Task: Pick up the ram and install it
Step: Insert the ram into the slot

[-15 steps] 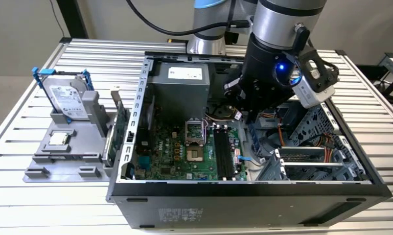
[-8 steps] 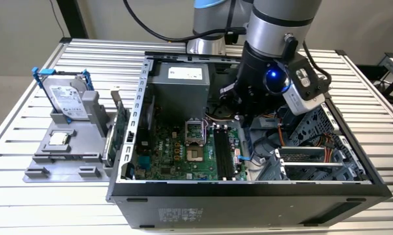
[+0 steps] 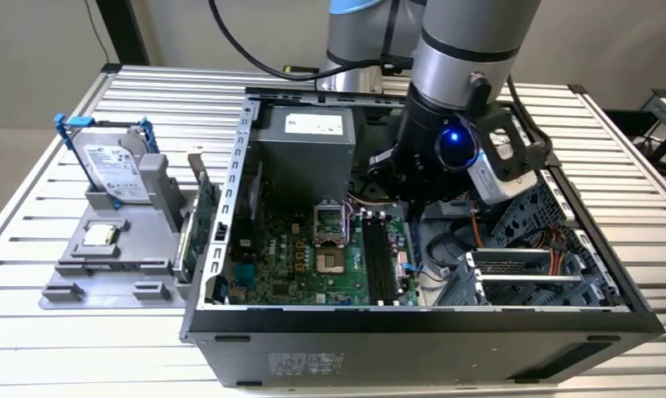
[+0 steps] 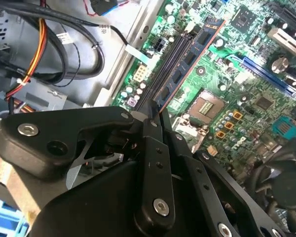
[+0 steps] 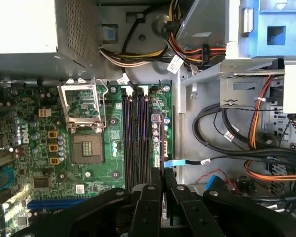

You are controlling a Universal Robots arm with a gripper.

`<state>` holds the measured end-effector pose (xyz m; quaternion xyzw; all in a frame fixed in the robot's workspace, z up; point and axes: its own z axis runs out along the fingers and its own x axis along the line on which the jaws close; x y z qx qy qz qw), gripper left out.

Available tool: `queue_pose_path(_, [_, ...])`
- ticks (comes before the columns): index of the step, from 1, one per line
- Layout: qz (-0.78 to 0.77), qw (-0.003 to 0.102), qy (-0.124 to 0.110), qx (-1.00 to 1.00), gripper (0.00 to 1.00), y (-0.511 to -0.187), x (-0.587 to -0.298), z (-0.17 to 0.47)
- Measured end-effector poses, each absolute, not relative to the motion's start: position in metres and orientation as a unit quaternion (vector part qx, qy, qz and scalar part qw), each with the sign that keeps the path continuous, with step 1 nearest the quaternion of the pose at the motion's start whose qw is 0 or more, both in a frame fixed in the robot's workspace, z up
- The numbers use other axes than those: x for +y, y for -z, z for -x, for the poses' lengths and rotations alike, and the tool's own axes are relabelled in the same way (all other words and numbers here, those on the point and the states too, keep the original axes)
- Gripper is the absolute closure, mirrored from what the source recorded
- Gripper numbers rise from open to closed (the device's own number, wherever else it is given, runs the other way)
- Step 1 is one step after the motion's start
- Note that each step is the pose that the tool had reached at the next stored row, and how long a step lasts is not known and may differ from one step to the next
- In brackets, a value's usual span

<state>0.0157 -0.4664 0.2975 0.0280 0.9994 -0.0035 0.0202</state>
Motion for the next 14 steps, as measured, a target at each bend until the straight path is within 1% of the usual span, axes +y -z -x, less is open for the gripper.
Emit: queue_pose_path(14, [-0.029,0.02,0.004,0.999,1.0,-0.272,-0.453,-0.015])
